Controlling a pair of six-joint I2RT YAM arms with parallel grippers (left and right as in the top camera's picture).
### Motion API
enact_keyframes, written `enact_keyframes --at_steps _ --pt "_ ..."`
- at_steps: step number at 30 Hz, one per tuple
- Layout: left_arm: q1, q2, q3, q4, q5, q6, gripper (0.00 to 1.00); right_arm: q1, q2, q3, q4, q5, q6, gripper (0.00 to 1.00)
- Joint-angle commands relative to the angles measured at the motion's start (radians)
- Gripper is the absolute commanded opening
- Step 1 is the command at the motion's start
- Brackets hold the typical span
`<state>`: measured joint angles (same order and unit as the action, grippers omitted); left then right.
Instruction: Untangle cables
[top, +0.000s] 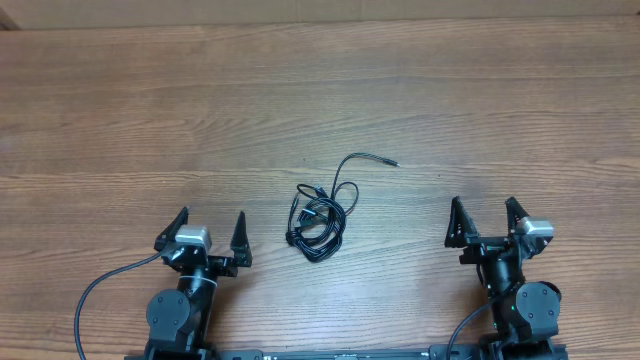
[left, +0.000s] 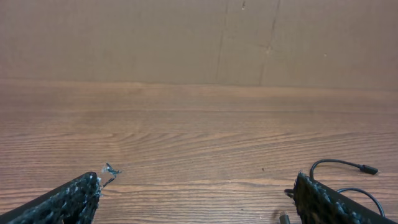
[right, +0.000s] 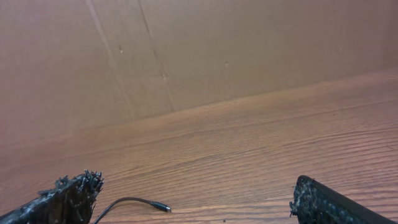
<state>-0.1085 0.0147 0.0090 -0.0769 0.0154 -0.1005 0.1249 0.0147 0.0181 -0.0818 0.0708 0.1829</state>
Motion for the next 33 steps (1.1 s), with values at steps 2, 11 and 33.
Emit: enact_keyframes --at_steps 2,11,33 --pt "0.007 -0.01 -0.004 -0.001 0.003 0.011 1.0 -0.002 -0.012 -0.01 0.005 0.009 -0.005 1.0" --pt "0.007 -0.01 -0.004 0.021 0.016 0.008 0.99 -0.002 -0.012 -0.01 0.005 0.009 -0.005 1.0" --pt "0.007 -0.009 0.211 -0.302 0.211 0.14 0.99 -0.002 -0.012 -0.01 0.005 0.009 -0.005 1.0"
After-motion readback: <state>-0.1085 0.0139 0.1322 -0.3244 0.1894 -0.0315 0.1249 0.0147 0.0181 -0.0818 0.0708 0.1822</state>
